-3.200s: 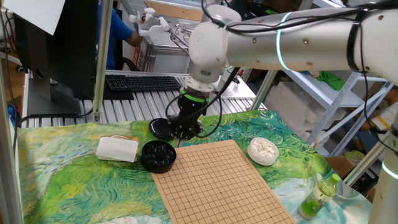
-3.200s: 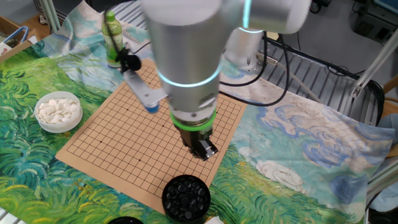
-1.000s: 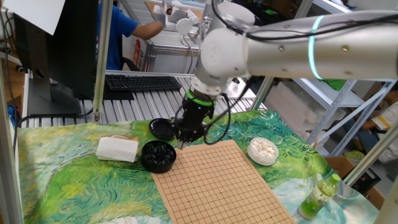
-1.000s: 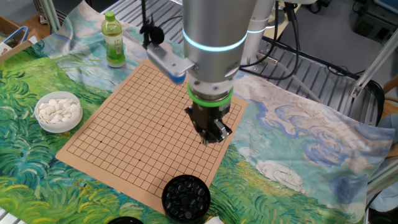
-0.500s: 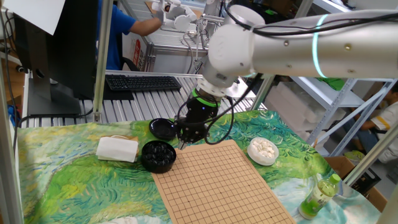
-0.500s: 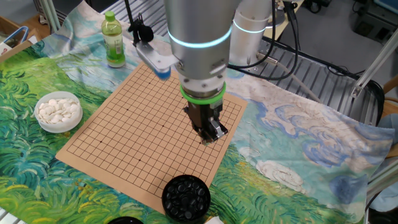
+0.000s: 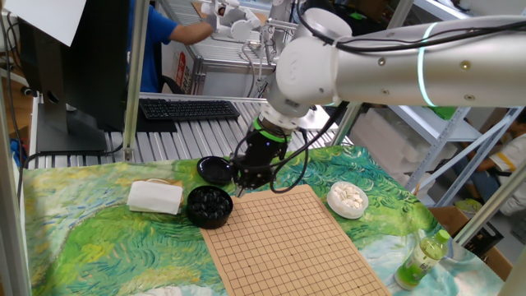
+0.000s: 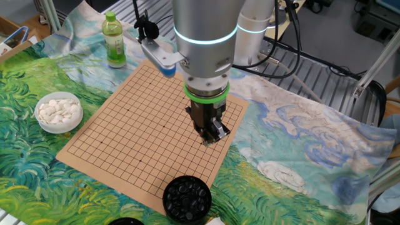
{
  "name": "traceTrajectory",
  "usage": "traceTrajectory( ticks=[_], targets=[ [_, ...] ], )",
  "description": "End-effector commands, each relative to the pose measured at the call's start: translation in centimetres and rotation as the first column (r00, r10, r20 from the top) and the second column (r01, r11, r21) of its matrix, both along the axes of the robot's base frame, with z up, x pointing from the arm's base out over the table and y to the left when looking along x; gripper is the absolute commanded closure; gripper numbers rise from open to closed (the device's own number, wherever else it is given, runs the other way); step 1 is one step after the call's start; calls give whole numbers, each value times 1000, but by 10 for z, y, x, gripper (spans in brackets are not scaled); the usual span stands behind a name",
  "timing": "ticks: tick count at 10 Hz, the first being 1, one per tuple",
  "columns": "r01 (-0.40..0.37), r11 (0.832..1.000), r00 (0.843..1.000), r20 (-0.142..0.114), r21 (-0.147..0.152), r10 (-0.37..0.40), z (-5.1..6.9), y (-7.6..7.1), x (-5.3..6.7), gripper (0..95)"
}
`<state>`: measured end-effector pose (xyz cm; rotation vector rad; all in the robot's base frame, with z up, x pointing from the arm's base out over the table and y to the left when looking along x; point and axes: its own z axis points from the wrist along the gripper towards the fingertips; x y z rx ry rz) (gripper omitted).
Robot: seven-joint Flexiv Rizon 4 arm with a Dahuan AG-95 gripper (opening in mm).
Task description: Play the first move as black on the 3-4 point in the upper right corner of the Go board
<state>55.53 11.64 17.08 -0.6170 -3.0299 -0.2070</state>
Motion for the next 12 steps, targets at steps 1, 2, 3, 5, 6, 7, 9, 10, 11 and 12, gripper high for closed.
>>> traceTrajectory(
  ticks=[1, 2, 3, 5, 6, 7, 9, 10, 11, 12],
  targets=[
    [25, 1000, 1000, -5, 6, -25, 1, -1, 0, 950],
    [62, 998, 998, -14, 1, -62, 0, 0, 1, 950],
    [81, 997, 997, -17, 0, -81, 1, 0, 2, 950],
    [158, 987, 987, -41, -14, -158, 0, 2, 12, 950],
    [173, 984, 984, -40, -31, -174, -2, 4, 16, 950],
    [183, 982, 982, -47, -56, -185, -5, 8, 21, 950],
    [203, 977, 977, -47, -73, -207, -10, 14, 31, 950],
    [215, 974, 975, -48, -73, -219, -14, 17, 40, 950],
    [214, 974, 975, -49, -74, -217, -17, 17, 46, 950],
    [217, 973, 974, -49, -77, -221, -21, 18, 55, 950]
  ],
)
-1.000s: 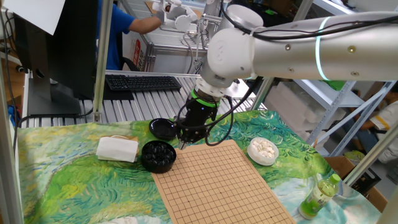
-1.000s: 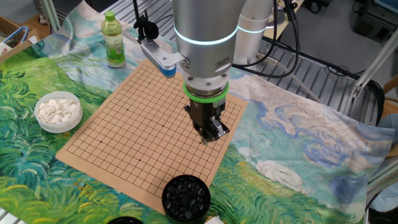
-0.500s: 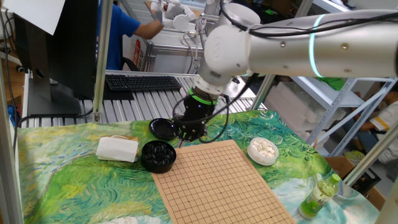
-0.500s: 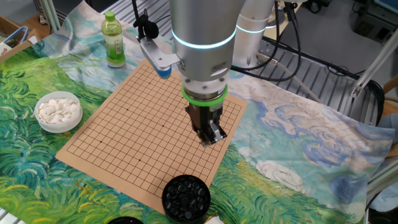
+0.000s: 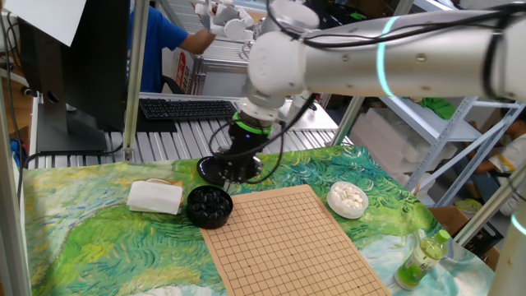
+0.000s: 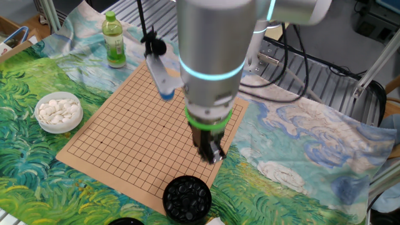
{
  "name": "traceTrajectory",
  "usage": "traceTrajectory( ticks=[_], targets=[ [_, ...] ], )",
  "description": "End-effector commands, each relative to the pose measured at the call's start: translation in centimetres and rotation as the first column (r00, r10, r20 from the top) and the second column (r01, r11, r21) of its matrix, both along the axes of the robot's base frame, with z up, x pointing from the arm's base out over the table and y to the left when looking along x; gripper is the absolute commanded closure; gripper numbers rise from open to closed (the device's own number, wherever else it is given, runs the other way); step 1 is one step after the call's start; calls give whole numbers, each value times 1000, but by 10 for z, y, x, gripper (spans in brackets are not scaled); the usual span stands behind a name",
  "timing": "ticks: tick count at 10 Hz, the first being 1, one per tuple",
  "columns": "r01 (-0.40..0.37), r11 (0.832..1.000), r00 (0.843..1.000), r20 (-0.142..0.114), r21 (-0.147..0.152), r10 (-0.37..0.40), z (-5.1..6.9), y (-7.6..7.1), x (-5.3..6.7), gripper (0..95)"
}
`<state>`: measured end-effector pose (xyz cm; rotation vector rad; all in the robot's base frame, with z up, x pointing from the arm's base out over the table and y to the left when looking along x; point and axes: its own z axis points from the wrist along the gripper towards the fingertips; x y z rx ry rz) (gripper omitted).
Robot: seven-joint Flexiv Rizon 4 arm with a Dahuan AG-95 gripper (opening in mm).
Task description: Play the first move as black on the 3-4 point in the upper right corner of the Go board
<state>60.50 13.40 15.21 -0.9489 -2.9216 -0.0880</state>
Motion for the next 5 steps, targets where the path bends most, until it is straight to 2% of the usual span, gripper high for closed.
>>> traceTrajectory(
  ticks=[1, 2, 4, 5],
  targets=[
    [1, 1000, 1000, -1, -4, -1, -6, 0, 13, 950],
    [0, 1000, 1000, -1, -6, 0, -11, 0, 20, 760],
    [-13, 1000, 1000, -1, -9, 13, -18, 0, 30, 760],
    [-27, 1000, 1000, -5, -10, 27, -26, 3, 39, 760]
  ],
)
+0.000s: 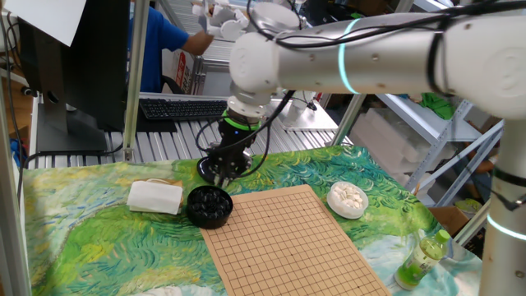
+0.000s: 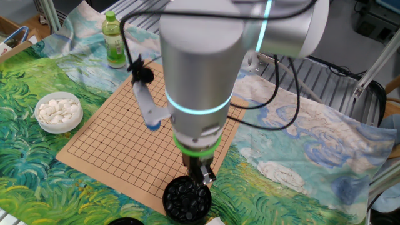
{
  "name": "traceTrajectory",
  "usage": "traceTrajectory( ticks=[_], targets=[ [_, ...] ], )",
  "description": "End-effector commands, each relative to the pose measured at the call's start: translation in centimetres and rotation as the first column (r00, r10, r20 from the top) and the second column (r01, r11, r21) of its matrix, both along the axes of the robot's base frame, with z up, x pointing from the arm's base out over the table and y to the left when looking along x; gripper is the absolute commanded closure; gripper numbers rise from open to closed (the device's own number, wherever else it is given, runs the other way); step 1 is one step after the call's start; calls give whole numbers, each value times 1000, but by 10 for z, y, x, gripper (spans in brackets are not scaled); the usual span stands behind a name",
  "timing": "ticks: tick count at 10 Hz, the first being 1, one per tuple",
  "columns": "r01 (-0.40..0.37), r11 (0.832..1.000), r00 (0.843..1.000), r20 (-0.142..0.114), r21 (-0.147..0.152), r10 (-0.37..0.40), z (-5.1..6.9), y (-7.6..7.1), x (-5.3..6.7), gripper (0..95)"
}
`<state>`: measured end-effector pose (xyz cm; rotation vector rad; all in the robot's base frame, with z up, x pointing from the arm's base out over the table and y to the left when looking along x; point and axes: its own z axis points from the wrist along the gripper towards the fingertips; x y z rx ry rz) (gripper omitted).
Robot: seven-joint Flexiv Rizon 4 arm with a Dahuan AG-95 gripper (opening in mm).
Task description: Play the first move as black on the 3-4 point in the upper right corner of the Go board
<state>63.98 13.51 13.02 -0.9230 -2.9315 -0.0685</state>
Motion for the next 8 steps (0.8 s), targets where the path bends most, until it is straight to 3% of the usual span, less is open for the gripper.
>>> traceTrajectory(
  ticks=[1, 8],
  targets=[
    [-15, 1000, 1000, -5, 2, 15, -9, 4, 9, 760],
    [-49, 999, 999, -1, -2, 49, -40, 10, 35, 760]
  ],
)
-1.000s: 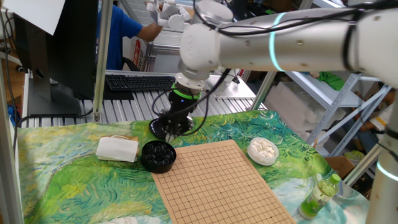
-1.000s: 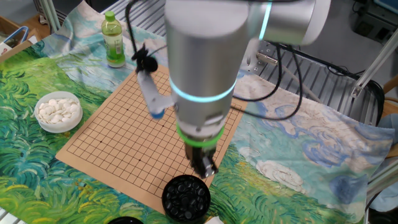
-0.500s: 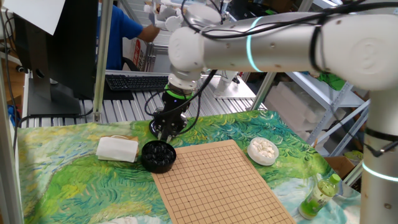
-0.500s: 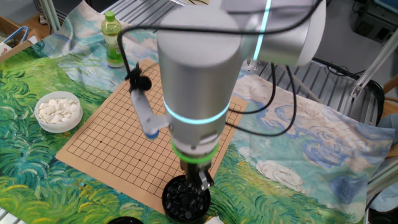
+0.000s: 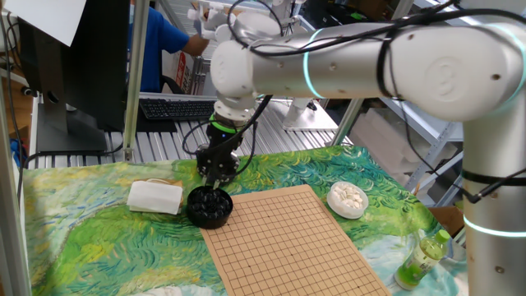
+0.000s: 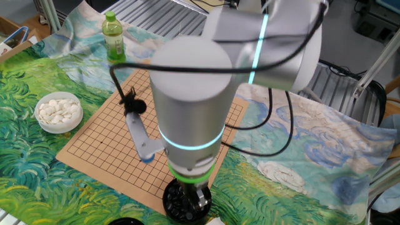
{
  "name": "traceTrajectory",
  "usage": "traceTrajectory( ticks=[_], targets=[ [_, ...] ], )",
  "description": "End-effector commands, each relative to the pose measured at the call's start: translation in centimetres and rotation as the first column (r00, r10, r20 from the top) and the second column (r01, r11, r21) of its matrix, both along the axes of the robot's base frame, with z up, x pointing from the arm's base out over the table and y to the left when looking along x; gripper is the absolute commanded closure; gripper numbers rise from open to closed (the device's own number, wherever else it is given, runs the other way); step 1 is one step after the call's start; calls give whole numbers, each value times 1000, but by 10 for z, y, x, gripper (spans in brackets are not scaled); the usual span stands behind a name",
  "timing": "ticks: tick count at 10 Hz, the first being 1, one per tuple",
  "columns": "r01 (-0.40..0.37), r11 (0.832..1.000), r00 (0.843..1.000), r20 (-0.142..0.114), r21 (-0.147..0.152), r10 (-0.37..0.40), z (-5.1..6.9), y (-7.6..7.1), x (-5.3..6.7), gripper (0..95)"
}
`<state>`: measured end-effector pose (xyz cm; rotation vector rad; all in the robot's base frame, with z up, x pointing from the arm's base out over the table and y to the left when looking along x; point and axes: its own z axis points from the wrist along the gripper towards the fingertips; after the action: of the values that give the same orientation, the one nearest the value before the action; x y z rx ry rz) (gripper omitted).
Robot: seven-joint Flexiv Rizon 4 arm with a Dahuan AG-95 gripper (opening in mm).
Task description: Play the first move as black on the 3-4 point in the upper right corner of the Go board
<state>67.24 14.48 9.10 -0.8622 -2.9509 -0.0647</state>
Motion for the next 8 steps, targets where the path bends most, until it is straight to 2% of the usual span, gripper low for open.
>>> traceTrajectory(
  ticks=[1, 4, 7, 8],
  targets=[
    [-18, 1000, 1000, -2, -4, 18, -6, -1, 6, 760],
    [-38, 999, 999, 1, -9, 38, -13, -9, 10, 760],
    [-44, 999, 999, 4, -19, 44, -23, -9, 6, 760],
    [-45, 999, 999, 4, -30, 46, -27, -7, 4, 760]
  ],
)
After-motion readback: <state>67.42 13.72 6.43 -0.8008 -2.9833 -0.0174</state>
